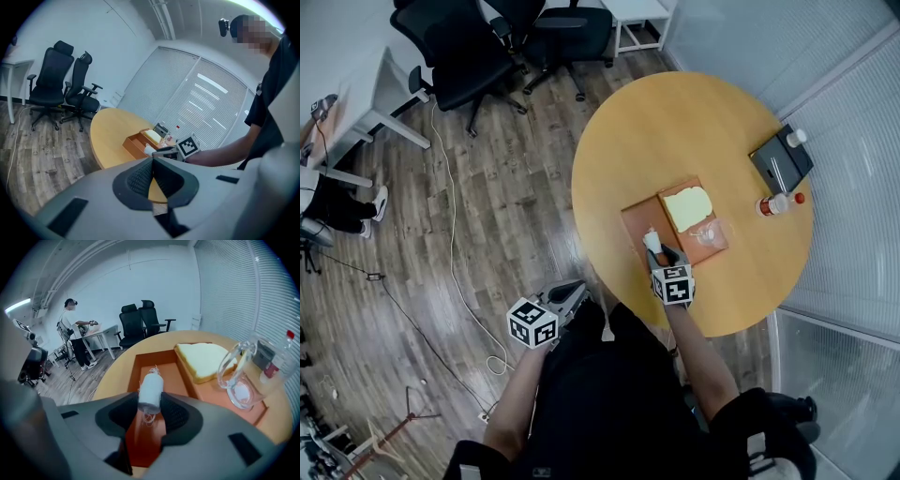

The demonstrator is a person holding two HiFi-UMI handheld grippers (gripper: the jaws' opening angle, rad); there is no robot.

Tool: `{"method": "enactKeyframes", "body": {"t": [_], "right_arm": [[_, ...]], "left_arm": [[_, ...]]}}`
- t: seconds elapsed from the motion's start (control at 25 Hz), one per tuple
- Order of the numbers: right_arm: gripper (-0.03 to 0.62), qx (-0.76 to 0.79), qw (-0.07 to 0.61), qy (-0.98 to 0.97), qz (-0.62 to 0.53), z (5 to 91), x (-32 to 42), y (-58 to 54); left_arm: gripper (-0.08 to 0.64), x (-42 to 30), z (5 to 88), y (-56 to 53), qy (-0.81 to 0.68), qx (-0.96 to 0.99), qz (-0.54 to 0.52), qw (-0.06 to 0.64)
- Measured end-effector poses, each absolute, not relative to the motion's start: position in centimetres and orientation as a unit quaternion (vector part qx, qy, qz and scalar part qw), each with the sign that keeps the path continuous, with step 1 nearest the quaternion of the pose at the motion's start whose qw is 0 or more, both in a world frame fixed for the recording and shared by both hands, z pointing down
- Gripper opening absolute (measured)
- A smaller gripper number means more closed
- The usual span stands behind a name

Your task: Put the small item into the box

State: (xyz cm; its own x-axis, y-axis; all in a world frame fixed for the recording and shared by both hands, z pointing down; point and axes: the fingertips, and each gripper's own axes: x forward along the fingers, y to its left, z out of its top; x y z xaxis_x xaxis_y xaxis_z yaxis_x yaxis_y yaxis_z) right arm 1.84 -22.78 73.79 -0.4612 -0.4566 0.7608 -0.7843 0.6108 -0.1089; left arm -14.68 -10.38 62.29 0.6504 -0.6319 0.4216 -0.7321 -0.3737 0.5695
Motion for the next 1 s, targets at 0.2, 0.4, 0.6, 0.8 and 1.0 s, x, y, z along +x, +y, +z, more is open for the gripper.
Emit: {"method": "enactKeyframes", "body": {"t": [0.2,0.4,0.6,0.8,1.0], "right_arm": [[0.150,0.372,0.380,-0.815,0.231,74.8,1.5,-23.4],[0.150,0.367,0.414,-0.803,0.220,75.5,1.0,-23.4],[0.150,0.365,0.433,-0.797,0.208,76.0,1.1,-23.6],[0.152,0.354,0.458,-0.787,0.213,76.5,0.9,-23.6],[0.176,0.362,0.456,-0.787,0.203,76.5,1.0,-23.7]], "left_arm": [[0.006,-14.9,62.5,-11.1,-0.409,0.827,0.066,0.380],[0.006,-15.2,62.5,-11.4,-0.403,0.829,0.069,0.382],[0.006,-15.4,62.5,-11.9,-0.404,0.829,0.073,0.380],[0.006,-15.6,62.8,-12.5,-0.404,0.828,0.075,0.383],[0.006,-15.4,62.9,-13.0,-0.404,0.828,0.080,0.382]]}}
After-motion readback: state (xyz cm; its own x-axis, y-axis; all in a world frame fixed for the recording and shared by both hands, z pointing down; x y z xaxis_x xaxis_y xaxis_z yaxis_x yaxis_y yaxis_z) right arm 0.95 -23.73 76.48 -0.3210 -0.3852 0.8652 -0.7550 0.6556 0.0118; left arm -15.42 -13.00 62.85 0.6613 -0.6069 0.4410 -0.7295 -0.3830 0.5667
